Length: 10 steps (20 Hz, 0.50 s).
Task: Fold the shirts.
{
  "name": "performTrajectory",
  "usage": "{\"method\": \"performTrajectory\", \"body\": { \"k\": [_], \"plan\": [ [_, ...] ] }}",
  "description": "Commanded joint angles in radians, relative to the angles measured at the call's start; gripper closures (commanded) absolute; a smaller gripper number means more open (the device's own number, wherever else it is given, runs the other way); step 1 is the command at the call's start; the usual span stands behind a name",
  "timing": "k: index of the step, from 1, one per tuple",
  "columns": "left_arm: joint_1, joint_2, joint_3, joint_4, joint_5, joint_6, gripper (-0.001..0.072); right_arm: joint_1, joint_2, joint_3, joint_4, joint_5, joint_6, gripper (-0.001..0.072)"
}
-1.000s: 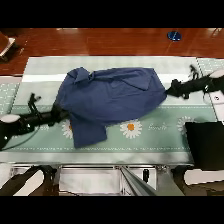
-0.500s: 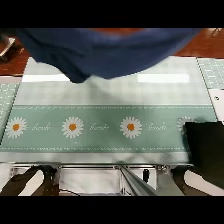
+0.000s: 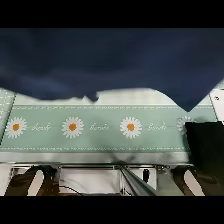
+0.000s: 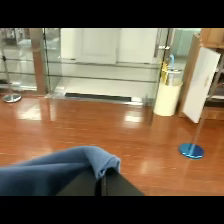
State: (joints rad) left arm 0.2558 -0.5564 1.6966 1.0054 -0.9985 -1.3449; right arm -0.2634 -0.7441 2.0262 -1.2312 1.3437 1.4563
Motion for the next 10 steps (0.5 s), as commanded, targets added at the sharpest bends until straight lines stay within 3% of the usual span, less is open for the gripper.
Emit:
{"method": "performTrajectory", "body": {
  "k": [1,3,8,10],
  "plan": [
    [0.002,0.120,0.016,0.263,-0.145,-0.023,0.0689,0.001,0.079,0.003,-0.036,0.127,0.029,0.0689],
    [0.000,0.139,-0.012,0.297,-0.226,-0.023,0.0689,0.001,0.078,-0.017,-0.034,0.177,0.044,0.0689],
    [0.000,0.105,-0.223,0.290,-0.219,-0.041,0.0689,0.000,0.078,-0.292,0.047,0.222,0.045,0.0689],
    [-0.001,0.063,-0.349,0.216,-0.175,-0.063,0.0689,0.001,0.072,-0.467,0.101,0.165,0.020,0.0689]
  ]
}}
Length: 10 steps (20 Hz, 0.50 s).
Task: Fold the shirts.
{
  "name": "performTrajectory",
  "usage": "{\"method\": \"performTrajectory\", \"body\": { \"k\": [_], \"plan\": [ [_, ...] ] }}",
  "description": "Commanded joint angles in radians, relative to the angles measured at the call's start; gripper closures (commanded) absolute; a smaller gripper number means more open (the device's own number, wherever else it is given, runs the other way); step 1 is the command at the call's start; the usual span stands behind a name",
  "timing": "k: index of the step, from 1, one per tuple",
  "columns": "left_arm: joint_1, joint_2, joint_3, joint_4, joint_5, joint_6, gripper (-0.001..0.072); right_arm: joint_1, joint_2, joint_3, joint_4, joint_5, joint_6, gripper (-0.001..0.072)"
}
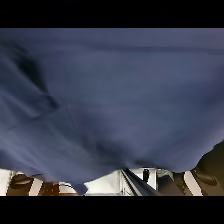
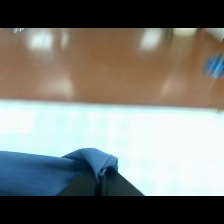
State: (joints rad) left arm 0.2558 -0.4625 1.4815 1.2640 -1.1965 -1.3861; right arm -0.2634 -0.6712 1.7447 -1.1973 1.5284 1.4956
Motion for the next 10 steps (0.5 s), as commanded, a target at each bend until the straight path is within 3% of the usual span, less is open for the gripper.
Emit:
{"method": "performTrajectory", "body": {
  "k": [1,5,10],
  "plan": [
    [-0.001,-0.061,-0.201,-0.103,0.058,-0.022,0.0688,0.001,-0.016,-0.274,0.090,-0.069,-0.030,0.0689],
    [-0.019,-0.268,-0.357,-0.166,0.216,-0.011,0.0689,0.002,-0.183,-0.497,0.209,-0.260,-0.124,0.0689],
    [-0.137,-0.661,-0.338,-0.169,0.435,-0.027,0.0689,0.002,-0.577,-0.485,0.400,-0.441,-0.237,0.0689]
  ]
}}
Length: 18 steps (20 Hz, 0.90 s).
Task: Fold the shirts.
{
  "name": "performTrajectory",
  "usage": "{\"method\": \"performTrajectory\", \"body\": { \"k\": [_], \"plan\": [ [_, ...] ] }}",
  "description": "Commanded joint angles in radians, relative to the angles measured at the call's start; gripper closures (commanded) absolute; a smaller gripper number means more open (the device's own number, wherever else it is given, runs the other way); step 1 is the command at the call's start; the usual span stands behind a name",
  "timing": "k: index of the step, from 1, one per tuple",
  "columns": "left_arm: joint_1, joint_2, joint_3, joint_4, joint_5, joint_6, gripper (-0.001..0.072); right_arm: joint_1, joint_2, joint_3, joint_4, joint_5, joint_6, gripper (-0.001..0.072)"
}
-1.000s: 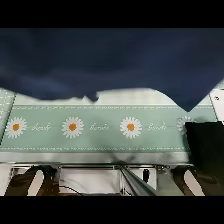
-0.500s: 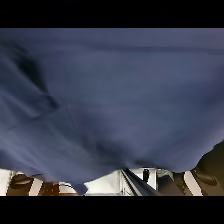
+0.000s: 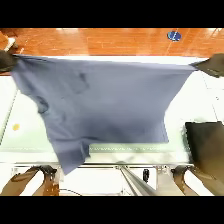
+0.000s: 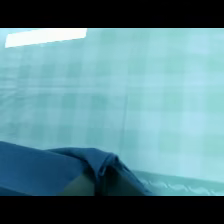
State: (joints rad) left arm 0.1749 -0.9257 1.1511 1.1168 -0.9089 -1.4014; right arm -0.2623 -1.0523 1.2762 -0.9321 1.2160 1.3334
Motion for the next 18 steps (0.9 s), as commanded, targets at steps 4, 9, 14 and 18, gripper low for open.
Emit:
{"method": "performTrajectory", "body": {
  "k": [4,9,14,18],
  "plan": [
    [-0.104,-0.467,0.080,-0.077,0.320,-0.195,0.0688,0.006,-0.511,0.190,0.172,-0.161,-0.057,0.0689],
    [-0.127,-0.642,0.175,-0.104,0.293,-0.200,0.0689,0.030,-0.737,0.372,0.175,-0.140,-0.002,0.0689],
    [-0.109,-0.654,0.195,-0.105,0.109,-0.099,0.0688,0.013,-0.744,0.374,0.167,-0.027,-0.002,0.0689],
    [-0.055,-0.654,0.252,-0.100,-0.172,0.048,0.0688,-0.030,-0.701,0.374,0.130,0.131,-0.030,0.0689]
  ]
}}
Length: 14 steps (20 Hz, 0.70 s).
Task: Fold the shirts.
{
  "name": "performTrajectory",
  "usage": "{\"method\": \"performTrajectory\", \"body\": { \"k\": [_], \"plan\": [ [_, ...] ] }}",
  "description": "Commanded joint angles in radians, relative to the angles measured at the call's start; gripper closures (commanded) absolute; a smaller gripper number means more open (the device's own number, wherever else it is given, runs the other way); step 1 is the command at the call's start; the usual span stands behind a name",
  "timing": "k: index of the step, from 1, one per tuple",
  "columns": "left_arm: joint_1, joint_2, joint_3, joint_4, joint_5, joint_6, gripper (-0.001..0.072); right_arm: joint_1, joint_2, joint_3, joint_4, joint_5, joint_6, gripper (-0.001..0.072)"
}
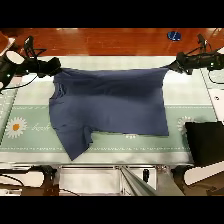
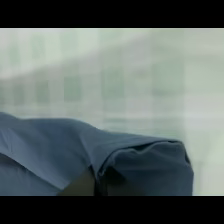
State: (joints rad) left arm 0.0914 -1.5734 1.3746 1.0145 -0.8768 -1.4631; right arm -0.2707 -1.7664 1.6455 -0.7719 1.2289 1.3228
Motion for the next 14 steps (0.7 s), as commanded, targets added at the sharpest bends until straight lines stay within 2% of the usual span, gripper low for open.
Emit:
{"method": "performTrajectory", "body": {
  "k": [1,4,10,11,12,13,14],
  "plan": [
    [0.032,-0.007,0.018,0.026,-0.245,0.137,0.0688,-0.021,0.013,0.004,-0.082,0.160,-0.018,0.0689],
    [0.033,-0.007,-0.053,0.109,-0.280,0.142,0.0688,0.001,0.013,-0.054,-0.177,0.180,-0.007,0.0689],
    [0.033,-0.040,-0.134,0.115,-0.304,0.131,0.0684,0.037,0.011,-0.198,-0.189,0.116,0.009,0.0688],
    [0.033,-0.040,-0.131,0.115,-0.317,0.112,0.0565,0.038,0.011,-0.203,-0.189,0.115,0.019,0.0604],
    [0.036,-0.040,-0.117,0.116,-0.354,0.108,0.0255,0.037,0.012,-0.203,-0.187,0.121,0.061,0.0366],
    [0.043,-0.040,-0.092,0.123,-0.404,0.108,0.0201,0.032,0.016,-0.199,-0.178,0.151,0.080,0.0299],
    [0.053,-0.037,-0.062,0.132,-0.457,0.105,0.0201,0.025,0.021,-0.189,-0.181,0.188,0.083,0.0299]
  ]
}}
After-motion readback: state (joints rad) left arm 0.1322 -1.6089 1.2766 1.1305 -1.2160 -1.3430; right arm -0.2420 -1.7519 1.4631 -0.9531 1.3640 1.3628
